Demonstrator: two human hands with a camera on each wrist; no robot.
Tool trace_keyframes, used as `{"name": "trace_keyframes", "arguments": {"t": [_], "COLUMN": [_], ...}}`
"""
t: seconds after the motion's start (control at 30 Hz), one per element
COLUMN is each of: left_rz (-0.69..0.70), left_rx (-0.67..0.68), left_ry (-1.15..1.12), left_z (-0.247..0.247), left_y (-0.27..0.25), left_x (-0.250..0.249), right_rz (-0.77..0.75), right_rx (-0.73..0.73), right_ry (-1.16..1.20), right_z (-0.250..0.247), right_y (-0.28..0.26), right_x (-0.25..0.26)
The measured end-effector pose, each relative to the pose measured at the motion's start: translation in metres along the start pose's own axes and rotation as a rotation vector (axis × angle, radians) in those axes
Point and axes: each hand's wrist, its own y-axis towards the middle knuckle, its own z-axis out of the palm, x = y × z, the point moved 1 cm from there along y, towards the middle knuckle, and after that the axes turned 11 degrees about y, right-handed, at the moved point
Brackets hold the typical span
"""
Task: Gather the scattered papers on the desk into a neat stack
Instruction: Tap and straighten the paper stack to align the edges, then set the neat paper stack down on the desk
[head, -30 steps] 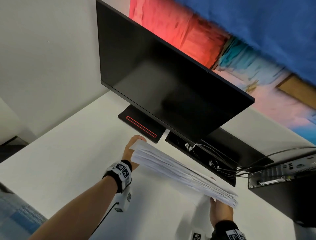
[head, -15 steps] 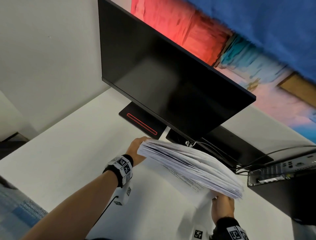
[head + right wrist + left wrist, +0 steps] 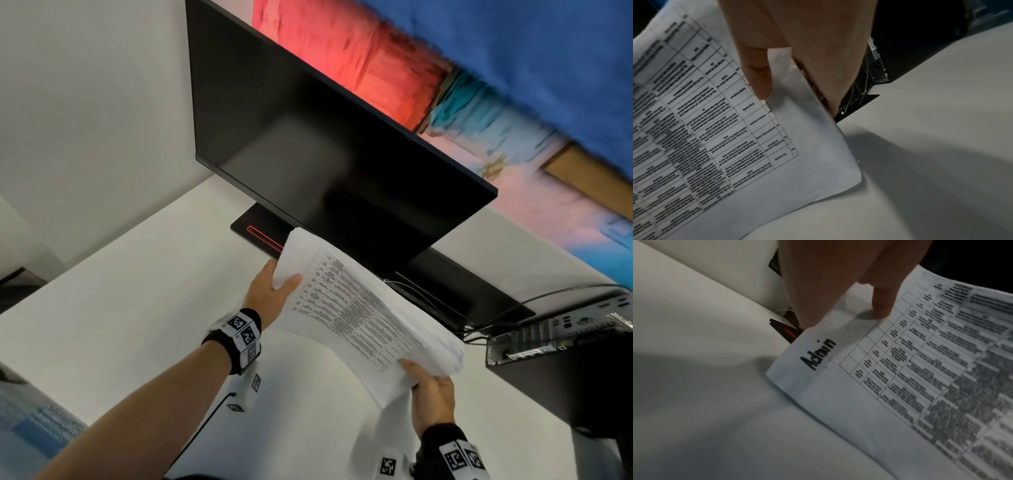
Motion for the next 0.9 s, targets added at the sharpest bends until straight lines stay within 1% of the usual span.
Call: {"name": "trace_keyframes", "arguments": {"t": [0.13,0.23,0.33,0.4,0.5,0.63,0.7,0.77,0.83,0.9], "left_rz": [0.033,0.066,0.101,0.157,0.301,0.551,0.665,0.812,0.954,1.052], "left_rx": [0.055,0.065,0.056,0.034,0.007,-0.001,-0.009,-0.012,0.002,0.035], "left_ry": [0.091,0.154,0.173,0.189,0.272,0.488,0.626,0.717,0.759,0.807], "left_z": [0.002,0.002,0.002,0.000,-0.011,-0.026,-0.029,-0.030,-0.030,-0.031], "left_y": [-0.002,-0.001,-0.002,-0.003,-0.001,-0.003,-0.008,-0.017,-0.027,-0.037], "left_x": [0.007,0.008,0.005,-0.004,-0.029,-0.081,-0.107,-0.132,-0.153,-0.172], "right_rz": [-0.008,-0.013,-0.017,-0.018,-0.053,-0.276,-0.402,-0.490,-0.543,-0.562], "right_rx": [0.047,0.041,0.062,0.076,0.076,0.068,0.145,0.295,0.402,0.433], "right_ry": [-0.094,-0.129,-0.112,-0.081,-0.067,-0.115,-0.237,-0.393,-0.494,-0.519], "right_z": [0.000,-0.001,-0.001,-0.001,-0.006,-0.010,-0.002,0.012,0.027,0.040], "right_y": [-0.002,-0.001,-0.002,-0.006,-0.010,-0.025,-0.039,-0.051,-0.056,-0.055], "right_x": [0.001,0.002,0.002,0.004,0.016,0.057,0.083,0.100,0.107,0.107]}}
